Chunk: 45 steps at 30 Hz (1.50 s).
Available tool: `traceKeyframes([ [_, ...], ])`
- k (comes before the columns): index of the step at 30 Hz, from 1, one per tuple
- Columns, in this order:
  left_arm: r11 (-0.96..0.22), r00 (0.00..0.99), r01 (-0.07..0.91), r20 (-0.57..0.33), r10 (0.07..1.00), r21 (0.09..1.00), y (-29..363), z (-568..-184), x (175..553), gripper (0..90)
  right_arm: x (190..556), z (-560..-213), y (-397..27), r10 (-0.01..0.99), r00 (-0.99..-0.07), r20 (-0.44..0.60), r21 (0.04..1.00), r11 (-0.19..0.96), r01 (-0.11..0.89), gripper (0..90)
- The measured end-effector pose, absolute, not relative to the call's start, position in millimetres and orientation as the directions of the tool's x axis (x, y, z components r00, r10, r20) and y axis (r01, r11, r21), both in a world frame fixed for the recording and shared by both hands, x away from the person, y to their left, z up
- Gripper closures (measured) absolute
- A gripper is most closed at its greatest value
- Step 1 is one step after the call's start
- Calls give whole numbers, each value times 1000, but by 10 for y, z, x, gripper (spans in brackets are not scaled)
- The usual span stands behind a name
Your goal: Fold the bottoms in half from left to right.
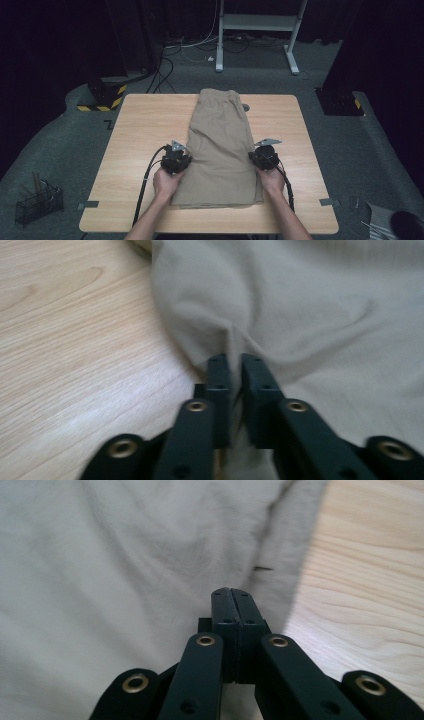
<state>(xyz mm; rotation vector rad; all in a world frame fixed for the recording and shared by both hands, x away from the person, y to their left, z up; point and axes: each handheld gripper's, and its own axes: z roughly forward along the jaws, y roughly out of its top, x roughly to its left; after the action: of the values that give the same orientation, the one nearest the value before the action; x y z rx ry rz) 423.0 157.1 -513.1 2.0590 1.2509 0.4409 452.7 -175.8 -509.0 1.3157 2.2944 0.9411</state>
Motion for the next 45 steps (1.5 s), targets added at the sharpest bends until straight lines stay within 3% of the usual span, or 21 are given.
traceKeyframes([
  [3, -343, 501, 641, -35, 865, 686, 1567, -5113, 4180, 885, 4501, -5033, -1839, 864, -503, 28, 704, 341, 623, 900],
  [8, -348, 524, 630, -49, 850, 694, 1576, -5087, 4040, 877, 4459, -5054, -1881, 862, -506, 32, 694, 345, 632, 868],
  [10, -296, 520, 625, -103, 848, 722, 1645, -5048, 4044, 749, 4434, -5052, -1895, 859, -505, 76, 694, 318, 646, 757],
  [12, -264, 503, 619, -115, 857, 739, 1677, -5012, 4086, 627, 4429, -5016, -1902, 859, -503, 94, 709, 297, 639, 704],
  [16, -231, 480, 626, -135, 867, 745, 1624, -5011, 4247, 539, 4510, -5006, -1848, 864, -494, 98, 704, 291, 648, 666],
  [19, -234, 464, 661, -144, 874, 713, 1563, -5081, 4382, 602, 4580, -5069, -1780, 866, -493, 90, 691, 302, 657, 734],
  [21, -226, 456, 674, -156, 876, 704, 1552, -5110, 4409, 728, 4594, -5112, -1770, 854, -512, 93, 688, 317, 653, 846],
  [23, -234, 456, 679, -150, 877, 696, 1554, -5124, 4377, 860, 4578, -5117, -1795, 843, -525, 116, 693, 310, 651, 882],
  [24, -239, 460, 685, -153, 875, 689, 1561, -5120, 4340, 882, 4552, -5103, -1811, 841, -529, 116, 696, 311, 648, 887],
  [31, -286, 491, 656, -107, 864, 698, 1654, -5091, 3946, 873, 4170, -5126, -1841, 794, -595, 122, 686, 365, 629, 850],
  [34, -250, 465, 655, -119, 877, 713, 1661, -5065, 4027, 633, 4147, -5082, -1816, 798, -590, 125, 712, 342, 613, 740],
  [36, -217, 449, 655, -142, 882, 724, 1654, -5049, 4122, 573, 4216, -5035, -1808, 808, -571, 145, 734, 300, 609, 672],
  [39, -228, 455, 658, -138, 880, 718, 1590, -5074, 4252, 623, 4334, -4980, -1735, 818, -562, 126, 743, 297, 600, 667],
  [40, -242, 456, 666, -128, 881, 706, 1571, -5090, 4286, 676, 4375, -4977, -1708, 821, -557, 126, 740, 296, 603, 711],
  [42, -265, 453, 668, -97, 886, 695, 1551, -5117, 4308, 803, 4453, -4997, -1669, 826, -555, 95, 732, 320, 601, 885],
  [45, -292, 472, 671, -88, 877, 682, 1585, -5116, 4277, 887, 4461, -4964, -1664, 836, -548, -15, 759, 366, 538, 900],
])
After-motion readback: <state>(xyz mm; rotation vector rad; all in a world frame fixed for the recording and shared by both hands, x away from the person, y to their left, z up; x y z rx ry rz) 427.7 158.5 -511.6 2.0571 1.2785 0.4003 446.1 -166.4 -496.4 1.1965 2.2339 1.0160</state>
